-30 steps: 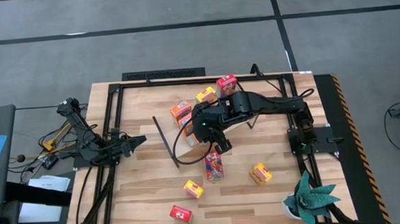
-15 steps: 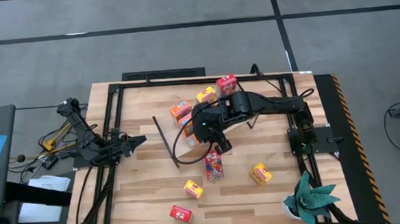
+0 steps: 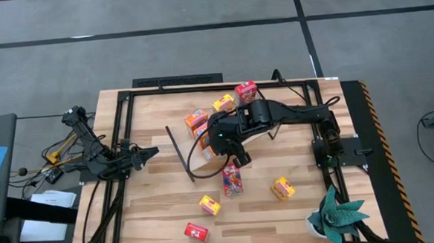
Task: Stack cereal on shelf
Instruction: Put the orange cereal box on the shelf aligned with the other orange cereal box
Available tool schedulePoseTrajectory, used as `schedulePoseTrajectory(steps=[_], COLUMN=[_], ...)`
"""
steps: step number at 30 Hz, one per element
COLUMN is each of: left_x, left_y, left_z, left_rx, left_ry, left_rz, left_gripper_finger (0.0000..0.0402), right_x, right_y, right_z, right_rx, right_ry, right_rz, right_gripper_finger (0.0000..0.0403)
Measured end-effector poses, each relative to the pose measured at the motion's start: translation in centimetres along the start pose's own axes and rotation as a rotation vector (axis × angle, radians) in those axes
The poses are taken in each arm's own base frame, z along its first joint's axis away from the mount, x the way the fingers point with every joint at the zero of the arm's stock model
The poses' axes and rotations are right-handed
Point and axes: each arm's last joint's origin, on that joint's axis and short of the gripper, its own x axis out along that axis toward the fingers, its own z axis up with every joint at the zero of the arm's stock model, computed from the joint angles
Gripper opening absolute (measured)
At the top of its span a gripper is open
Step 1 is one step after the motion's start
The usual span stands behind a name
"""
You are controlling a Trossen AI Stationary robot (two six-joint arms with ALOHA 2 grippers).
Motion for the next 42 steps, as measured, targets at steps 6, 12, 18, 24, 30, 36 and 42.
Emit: schedulePoseTrajectory(steps=[6, 12, 18, 24, 30, 36, 42], left_x=[0.0, 0.0, 0.0, 0.0, 0.0, 0.0, 0.0], left_y=[-0.01, 0.0, -0.01, -0.01, -0.01, 0.0, -0.01], left_z=[0.0, 0.0, 0.0, 0.0, 0.01, 0.0, 0.0], left_rx=[0.0, 0.0, -0.001, -0.001, -0.002, -0.002, -0.003], left_ry=[0.0, 0.0, 0.0, 0.0, 0.0, 0.0, 0.0], left_rz=[0.0, 0.0, 0.0, 0.0, 0.0, 0.0, 0.0], left_gripper_finger=[0.0249, 0.0249, 0.0249, 0.0249, 0.0249, 0.0249, 0.0249], right_x=[-0.01, -0.01, -0.01, -0.02, -0.02, -0.02, -0.03], right_y=[-0.04, 0.0, 0.01, 0.2, 0.2, 0.21, 0.2], right_z=[0.08, 0.0, -0.02, 0.06, 0.07, 0.03, 0.07], right_rx=[0.016, 0.029, 0.044, 0.04, 0.044, 0.047, 0.048], right_ry=[-0.009, 0.0, 0.002, 0.001, 0.0, 0.004, 0.0], right_rz=[-0.004, 0.0, 0.001, 0.003, 0.003, 0.004, 0.002], right_gripper_finger=[0.0145, 0.0143, 0.0149, 0.0154, 0.0148, 0.0153, 0.0159])
